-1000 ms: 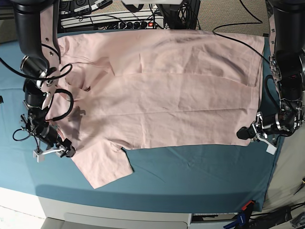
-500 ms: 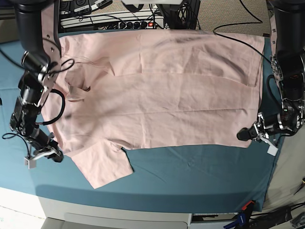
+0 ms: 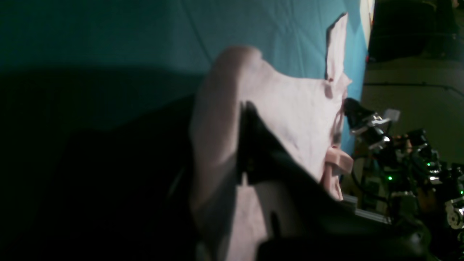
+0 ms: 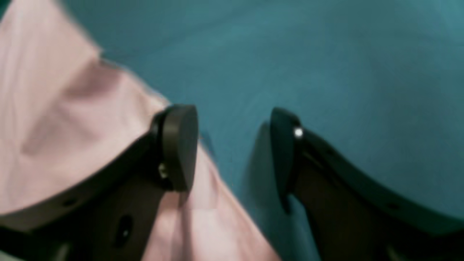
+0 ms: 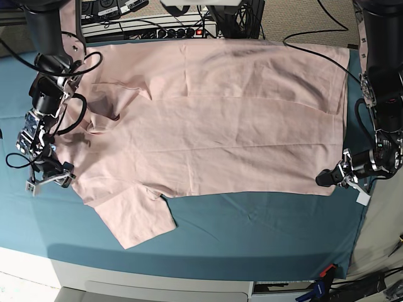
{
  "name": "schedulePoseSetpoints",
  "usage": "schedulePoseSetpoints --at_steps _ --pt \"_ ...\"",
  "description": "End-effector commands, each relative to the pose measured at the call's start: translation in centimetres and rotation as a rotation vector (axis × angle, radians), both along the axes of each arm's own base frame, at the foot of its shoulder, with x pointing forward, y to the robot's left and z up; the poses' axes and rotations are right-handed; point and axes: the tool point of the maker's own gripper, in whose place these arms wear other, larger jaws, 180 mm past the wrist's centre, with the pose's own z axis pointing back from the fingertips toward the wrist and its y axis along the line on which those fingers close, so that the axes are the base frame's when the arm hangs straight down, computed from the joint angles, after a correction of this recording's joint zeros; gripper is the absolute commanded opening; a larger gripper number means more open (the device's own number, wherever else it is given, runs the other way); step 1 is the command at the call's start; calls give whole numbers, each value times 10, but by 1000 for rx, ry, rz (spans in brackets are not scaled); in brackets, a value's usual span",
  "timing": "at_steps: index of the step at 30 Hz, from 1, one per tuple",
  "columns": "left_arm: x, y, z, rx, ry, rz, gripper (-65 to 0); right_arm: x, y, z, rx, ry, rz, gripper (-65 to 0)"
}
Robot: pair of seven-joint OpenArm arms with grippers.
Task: Fold the T-shirt properly
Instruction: 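Grasp the shirt's side edges near the hem with both grippers, then fold the hem half up over the shoulder half with both grippers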
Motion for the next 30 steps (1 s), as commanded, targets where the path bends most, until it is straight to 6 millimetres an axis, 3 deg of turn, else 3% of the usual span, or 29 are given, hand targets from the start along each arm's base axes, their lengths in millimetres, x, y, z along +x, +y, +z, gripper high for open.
schedulePoseSetpoints --at_steps 1,7,13,17,18,19,21,22,24,30 --pt "16 10 24 -3 -74 24 -650 10 -5 14 3 -35 -10 -328" --pt "18 4 24 -16 -82 16 -650 13 24 -8 139 -62 -18 -328" --pt "18 1 24 -19 -82 12 -650 24 61 -11 234 -93 35 -328" --pt "18 1 24 -19 -82 13 -650 26 73 -13 263 -95 53 -329" --pt "18 1 24 -19 -82 13 -650 26 73 -14 263 -94 52 -343" --pt "18 1 24 -18 -82 13 -650 25 72 -14 262 -91 52 -401" --pt "18 1 24 -19 -82 13 -650 24 75 -10 267 -96 104 -608" --pt "18 1 24 -18 -82 13 -650 25 77 -5 267 -109 142 -650" --pt "18 1 24 -18 -82 13 -650 26 80 8 255 -149 221 -650" --pt "17 0 25 -25 -81 8 -650 23 56 44 202 -224 227 -650"
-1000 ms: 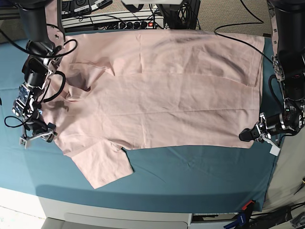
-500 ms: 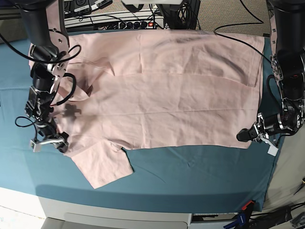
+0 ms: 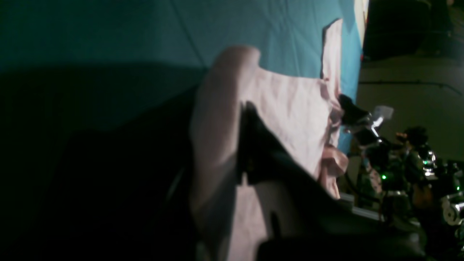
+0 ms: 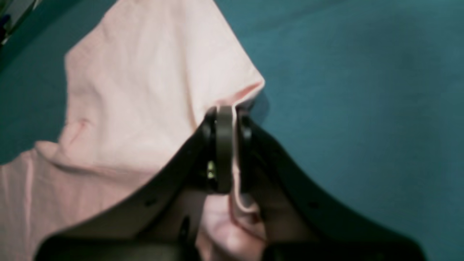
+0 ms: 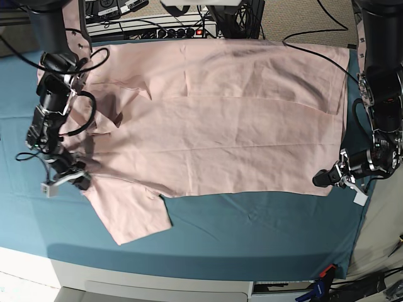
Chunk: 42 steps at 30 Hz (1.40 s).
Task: Fold the T-shirt properly
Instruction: 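Fold the hem half up over the shoulder half with both grippers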
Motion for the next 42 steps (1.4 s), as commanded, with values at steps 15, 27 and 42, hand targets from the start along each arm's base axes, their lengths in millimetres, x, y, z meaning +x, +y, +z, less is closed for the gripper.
schedulePoseSetpoints --at_steps 15,27,42 --pt "-16 16 39 -155 -89 -42 -650 -36 -42 54 -55 -132 -15 -650" --pt "-57 42 24 -11 -59 -113 -650 -64 4 80 46 -89 180 -650" --pt "-105 49 4 106 -23 -197 -650 -134 0 43 -61 83 242 -650"
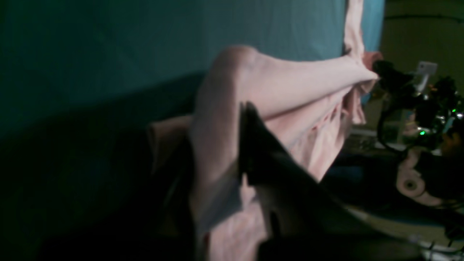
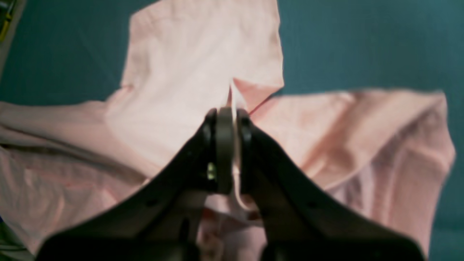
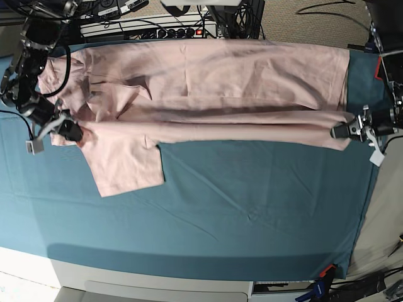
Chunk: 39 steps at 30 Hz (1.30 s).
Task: Fold the T-shirt properly
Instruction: 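Fold the hem half up over the shoulder half with both grippers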
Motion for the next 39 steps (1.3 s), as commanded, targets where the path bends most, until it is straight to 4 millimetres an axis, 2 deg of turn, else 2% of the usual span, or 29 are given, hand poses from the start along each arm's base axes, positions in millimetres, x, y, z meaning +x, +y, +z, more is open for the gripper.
schedulePoseSetpoints --at_steps 1,10,26,32,33,36,37,39 --pt "9 16 18 31 -55 7 -650 6 -15 20 -37 -48 -8 -650" --pt "-4 26 22 93 -60 -25 -650 -9 -40 26 -58 -28 -51 -650" --pt "-35 26 -1 92 23 -29 -650 -29 -37 7 -78 116 0 -650" --pt "-36 26 -2 91 26 -29 -650 -36 -36 3 -84 158 15 -650" --pt "-36 26 -2 91 26 -29 -625 -39 -36 0 -89 177 21 -650" --pt "-36 26 -2 92 26 -29 -439 -45 -39 -6 -111 218 25 -410" --pt "-36 27 -2 93 26 -29 -380 -45 -39 -5 -111 217 25 -378" --pt "-36 29 -1 99 25 -28 -309 -41 -34 0 -79 188 31 -376"
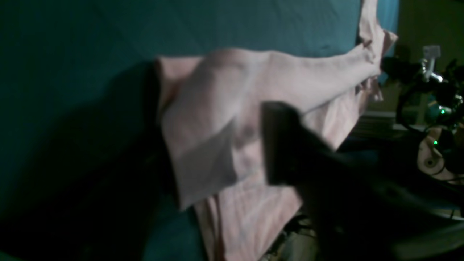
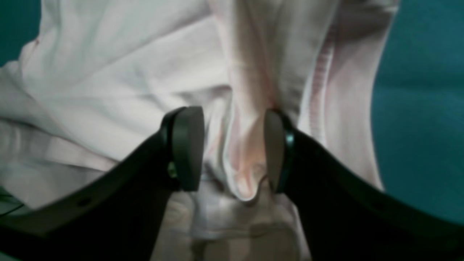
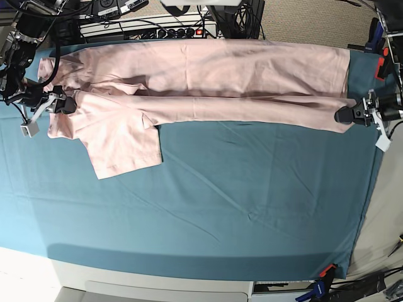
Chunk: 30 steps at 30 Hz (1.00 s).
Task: Fold the T-shirt properly
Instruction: 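Fold the hem half up over the shoulder half with both grippers, then release the folded edge and move the right gripper along the sleeve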
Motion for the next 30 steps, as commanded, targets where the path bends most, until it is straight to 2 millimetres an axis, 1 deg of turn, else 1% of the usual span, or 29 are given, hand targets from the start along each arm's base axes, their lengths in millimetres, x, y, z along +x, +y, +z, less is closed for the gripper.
schedulePoseSetpoints --at_steps 1,4,7,10,12,14,16,18,21,23,25,27,30 --pt "1 17 6 62 -3 -8 -306 16 -5 26 9 -92 3 -376" --pt "6 26 17 92 -31 -12 -306 33 3 48 84 -193 5 -376" --pt "17 30 36 125 -99 -27 -306 55 2 69 78 -264 3 -376" --pt "28 26 57 159 -181 -63 -307 81 -12 78 -24 -291 -32 -376" --pt "34 19 68 178 -227 -99 -307 101 -18 80 -38 -321 -91 -376" --pt "38 13 77 194 -264 -127 -306 118 -16 72 25 -318 -144 -376" --pt "40 9 84 206 -291 -148 -307 134 -6 61 129 -296 -172 -376" --pt "41 7 87 210 -302 -156 -307 148 5 49 233 -266 -196 -376" --pt "41 7 87 210 -301 -157 -307 164 19 32 348 -217 -233 -376" --pt "40 7 86 210 -299 -157 -307 169 27 19 377 -171 -246 -376" --pt "40 7 86 210 -299 -157 -307 168 36 5 383 -114 -238 -376" --pt "40 7 86 210 -299 -157 -307 164 42 -5 367 -63 -224 -376" --pt "40 7 86 210 -299 -157 -307 156 42 -19 288 12 -204 -376"
